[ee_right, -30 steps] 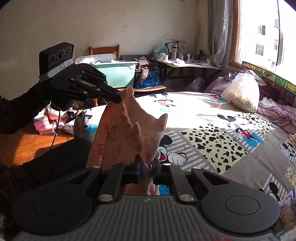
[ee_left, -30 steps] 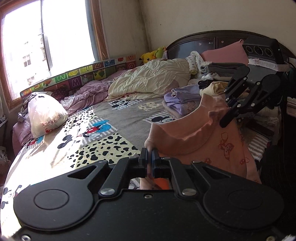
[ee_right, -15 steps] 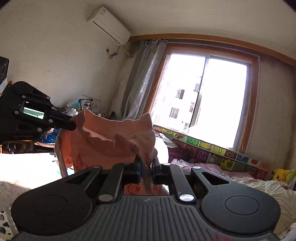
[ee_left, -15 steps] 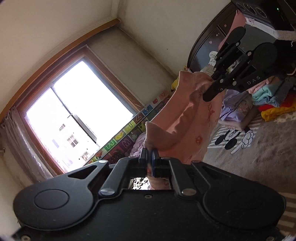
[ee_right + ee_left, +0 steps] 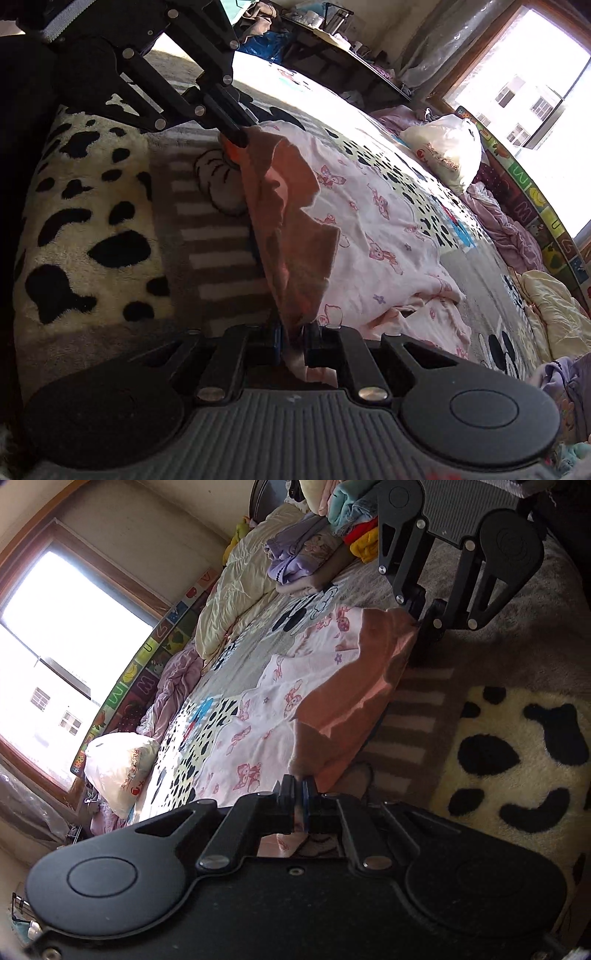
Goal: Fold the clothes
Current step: 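Lift and lay the garment flat on the blanket with both grippers, then release, then grasp a sleeve of the pink garment with the left gripper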
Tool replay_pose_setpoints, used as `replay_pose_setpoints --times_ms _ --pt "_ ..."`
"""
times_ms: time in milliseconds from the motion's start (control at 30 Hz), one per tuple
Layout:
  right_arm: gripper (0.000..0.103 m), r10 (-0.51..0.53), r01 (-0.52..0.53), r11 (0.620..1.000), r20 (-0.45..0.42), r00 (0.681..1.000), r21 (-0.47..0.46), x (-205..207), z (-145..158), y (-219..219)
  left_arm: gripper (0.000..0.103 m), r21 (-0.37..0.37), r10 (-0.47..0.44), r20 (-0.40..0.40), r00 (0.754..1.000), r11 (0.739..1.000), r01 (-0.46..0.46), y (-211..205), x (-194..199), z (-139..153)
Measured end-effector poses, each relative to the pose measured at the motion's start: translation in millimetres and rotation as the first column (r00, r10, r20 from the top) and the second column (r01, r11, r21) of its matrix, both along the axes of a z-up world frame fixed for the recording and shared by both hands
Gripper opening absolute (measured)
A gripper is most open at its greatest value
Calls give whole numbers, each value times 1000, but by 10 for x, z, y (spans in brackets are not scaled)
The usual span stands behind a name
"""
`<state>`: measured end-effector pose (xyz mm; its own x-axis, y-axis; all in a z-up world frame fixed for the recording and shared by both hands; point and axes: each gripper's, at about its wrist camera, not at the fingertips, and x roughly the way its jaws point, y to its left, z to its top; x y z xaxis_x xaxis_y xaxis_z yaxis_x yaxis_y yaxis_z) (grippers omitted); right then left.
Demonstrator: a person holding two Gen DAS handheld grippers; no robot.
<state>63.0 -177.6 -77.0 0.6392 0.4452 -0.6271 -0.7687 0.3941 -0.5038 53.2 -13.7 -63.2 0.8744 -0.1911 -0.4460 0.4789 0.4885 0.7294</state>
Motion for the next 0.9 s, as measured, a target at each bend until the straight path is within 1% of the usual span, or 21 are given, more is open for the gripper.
replay_pose_setpoints --times_ms 133,233,333,367,400,433,467,500,533,567,600,633,700,733,767,800,833,867,900 --pt "13 38 -37 998 30 999 -43 -167 90 -31 3 28 -26 -21 999 999 26 -59 -139 -153" --pt "13 65 -63 995 26 998 -71 -253 70 -63 3 61 -44 -77 996 997 49 -94 -185 -291" --pt "14 86 -83 989 25 996 -120 -343 -4 -64 3 100 -51 -123 991 993 64 -105 -266 -372" --pt "17 96 -93 987 24 995 -130 -374 4 -81 3 70 -44 -152 987 996 56 -66 -268 -328" --pt "18 99 -96 986 17 995 -136 -404 20 -100 7 8 -33 -192 981 999 35 7 -252 -230" --pt "20 98 -97 986 6 995 -137 -424 47 -132 11 -53 -24 -232 972 999 12 80 -237 -132" --pt "24 97 -98 986 -10 995 -135 -452 82 -178 20 -116 -3 -253 968 993 -27 166 -210 -40" --pt "30 88 -91 989 -34 996 -115 -473 129 -250 22 -181 27 -260 965 980 -76 261 -176 47" --pt "34 76 -81 993 -59 995 -90 -490 181 -330 22 -256 67 -269 961 957 -139 376 -118 141" --pt "38 58 -63 997 -92 994 -54 -493 236 -413 22 -331 113 -277 954 921 -205 499 -43 226" --pt "38 37 -39 999 -125 991 -11 -480 292 -493 22 -400 161 -290 943 875 -272 622 35 297" --pt "38 14 -8 999 -152 988 35 -447 349 -565 22 -464 209 -316 925 817 -343 747 132 349" --pt "38 -41 67 990 -196 980 127 -277 452 -655 22 -567 290 -385 876 675 -472 976 341 412" --pt "38 -71 112 978 -223 972 177 -204 501 -684 22 -603 318 -425 848 599 -527 1072 431 412" --pt "38 -97 155 961 -248 964 227 -106 545 -691 22 -633 333 -474 815 514 -578 1165 524 393" --pt "38 -116 193 942 -273 955 274 -29 578 -687 22 -660 329 -531 781 417 -625 1254 615 355" --pt "38 -130 227 920 -299 945 318 36 602 -677 22 -680 312 -588 746 310 -665 1339 702 307" --pt "38 -141 262 895 -327 934 362 160 606 -638 22 -693 284 -630 723 217 -688 1406 757 256" --pt "39 -150 298 865 -358 922 404 305 605 -589 22 -702 249 -659 709 134 -700 1458 788 204"
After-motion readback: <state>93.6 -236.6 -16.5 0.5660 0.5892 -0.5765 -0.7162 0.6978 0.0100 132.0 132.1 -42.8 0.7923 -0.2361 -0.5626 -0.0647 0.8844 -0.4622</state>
